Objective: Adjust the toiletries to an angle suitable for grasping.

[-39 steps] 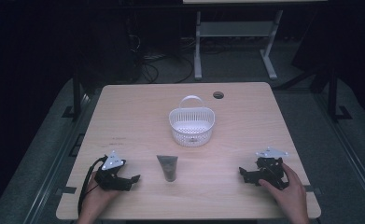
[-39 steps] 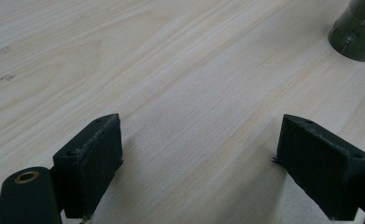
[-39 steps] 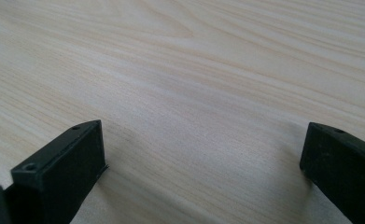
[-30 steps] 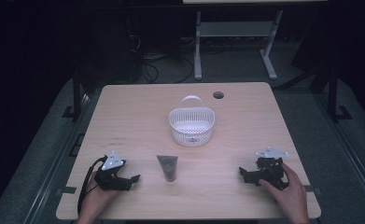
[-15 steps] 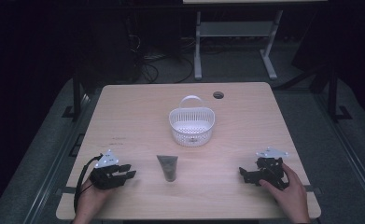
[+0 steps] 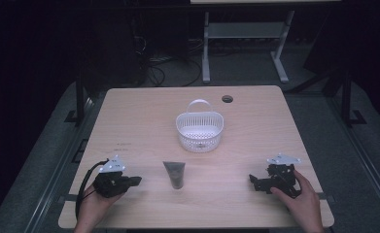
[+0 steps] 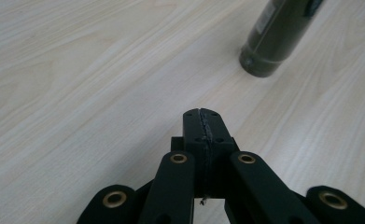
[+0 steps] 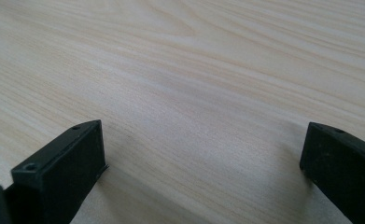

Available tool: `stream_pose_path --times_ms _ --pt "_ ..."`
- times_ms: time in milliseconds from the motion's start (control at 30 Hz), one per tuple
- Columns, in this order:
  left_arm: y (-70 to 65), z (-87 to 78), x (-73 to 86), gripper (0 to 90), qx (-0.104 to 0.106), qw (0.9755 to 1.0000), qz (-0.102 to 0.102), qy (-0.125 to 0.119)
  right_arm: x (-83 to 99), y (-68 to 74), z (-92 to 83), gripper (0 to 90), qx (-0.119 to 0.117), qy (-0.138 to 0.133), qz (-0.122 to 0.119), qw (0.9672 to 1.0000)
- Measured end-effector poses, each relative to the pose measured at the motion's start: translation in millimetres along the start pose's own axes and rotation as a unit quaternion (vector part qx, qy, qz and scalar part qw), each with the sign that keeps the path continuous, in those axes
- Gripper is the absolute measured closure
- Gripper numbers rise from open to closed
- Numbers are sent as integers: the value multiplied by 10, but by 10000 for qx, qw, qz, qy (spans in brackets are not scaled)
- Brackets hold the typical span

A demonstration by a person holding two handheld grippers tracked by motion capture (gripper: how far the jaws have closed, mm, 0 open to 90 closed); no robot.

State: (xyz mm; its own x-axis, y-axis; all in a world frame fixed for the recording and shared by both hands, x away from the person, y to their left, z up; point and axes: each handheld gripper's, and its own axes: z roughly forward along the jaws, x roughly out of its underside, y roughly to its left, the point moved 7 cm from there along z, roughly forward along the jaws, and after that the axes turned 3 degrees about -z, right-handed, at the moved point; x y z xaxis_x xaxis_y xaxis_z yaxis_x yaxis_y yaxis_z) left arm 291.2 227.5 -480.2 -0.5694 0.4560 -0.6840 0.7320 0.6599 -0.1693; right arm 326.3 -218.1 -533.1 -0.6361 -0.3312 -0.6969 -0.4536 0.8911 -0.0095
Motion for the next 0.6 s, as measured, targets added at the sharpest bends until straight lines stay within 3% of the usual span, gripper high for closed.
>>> stream_pose_path --times_ms 600 --pt "-187 -138 -178 896 314 9994 111 10 0 0 0 0 -1 1 0 10000"
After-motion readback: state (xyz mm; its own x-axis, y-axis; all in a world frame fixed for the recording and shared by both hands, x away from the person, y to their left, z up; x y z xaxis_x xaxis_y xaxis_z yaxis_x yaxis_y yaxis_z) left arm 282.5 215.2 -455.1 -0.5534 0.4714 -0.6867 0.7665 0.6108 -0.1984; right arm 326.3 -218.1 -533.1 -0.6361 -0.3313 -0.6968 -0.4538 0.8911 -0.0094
